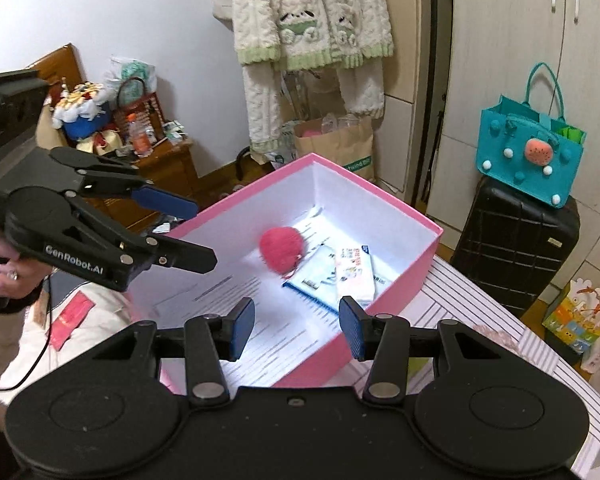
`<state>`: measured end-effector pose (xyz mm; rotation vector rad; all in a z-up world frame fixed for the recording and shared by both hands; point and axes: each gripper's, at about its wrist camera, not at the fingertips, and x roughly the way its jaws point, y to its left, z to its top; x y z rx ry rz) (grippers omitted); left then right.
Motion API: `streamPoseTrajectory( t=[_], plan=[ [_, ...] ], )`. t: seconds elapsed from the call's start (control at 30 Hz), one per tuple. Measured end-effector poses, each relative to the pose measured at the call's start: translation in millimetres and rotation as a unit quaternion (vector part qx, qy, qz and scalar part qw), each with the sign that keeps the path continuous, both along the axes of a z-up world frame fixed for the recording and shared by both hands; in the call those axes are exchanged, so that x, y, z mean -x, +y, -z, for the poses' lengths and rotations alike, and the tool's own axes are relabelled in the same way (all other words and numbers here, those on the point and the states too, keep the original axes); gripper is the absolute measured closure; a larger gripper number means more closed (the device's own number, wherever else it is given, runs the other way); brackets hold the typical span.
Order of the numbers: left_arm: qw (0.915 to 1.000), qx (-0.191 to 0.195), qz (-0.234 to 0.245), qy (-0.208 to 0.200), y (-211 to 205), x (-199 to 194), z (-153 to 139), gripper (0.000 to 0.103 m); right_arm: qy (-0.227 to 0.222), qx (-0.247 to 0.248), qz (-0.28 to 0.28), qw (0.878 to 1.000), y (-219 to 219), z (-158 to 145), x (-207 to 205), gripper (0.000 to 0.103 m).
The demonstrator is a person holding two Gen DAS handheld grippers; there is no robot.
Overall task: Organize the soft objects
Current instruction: 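Open both grippers and withdraw them from the pink box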
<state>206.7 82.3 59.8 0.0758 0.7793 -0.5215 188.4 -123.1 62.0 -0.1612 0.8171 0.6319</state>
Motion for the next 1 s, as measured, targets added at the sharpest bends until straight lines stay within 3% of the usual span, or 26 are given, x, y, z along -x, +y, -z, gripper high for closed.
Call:
streamPoseTrajectory(
  t=[0.3, 0.5, 0.77, 1.0],
  plan=[
    [0.9980, -0.007, 0.063, 0.003, -18, 55, -22, 0.034, -0.015, 0.000, 0.008, 1.000, -30, -19, 67, 0.049],
    [0.9947, -0.031, 0.098, -0.004, -41, 89, -27, 0.034, -0.020, 0.009, 0.024, 0.999, -53, -21, 103, 0.049],
    [0.9895, -0.053, 0.134, 0.000, -68, 121, -21, 0.034, -0.017, 0.010, 0.047, 0.999, -85, -9, 141, 0.048],
    [0.9847, -0.054, 0.164, 0.020, -98, 131, -5, 0.034, -0.002, -0.003, 0.067, 0.998, -112, 19, 160, 0.048]
  ],
)
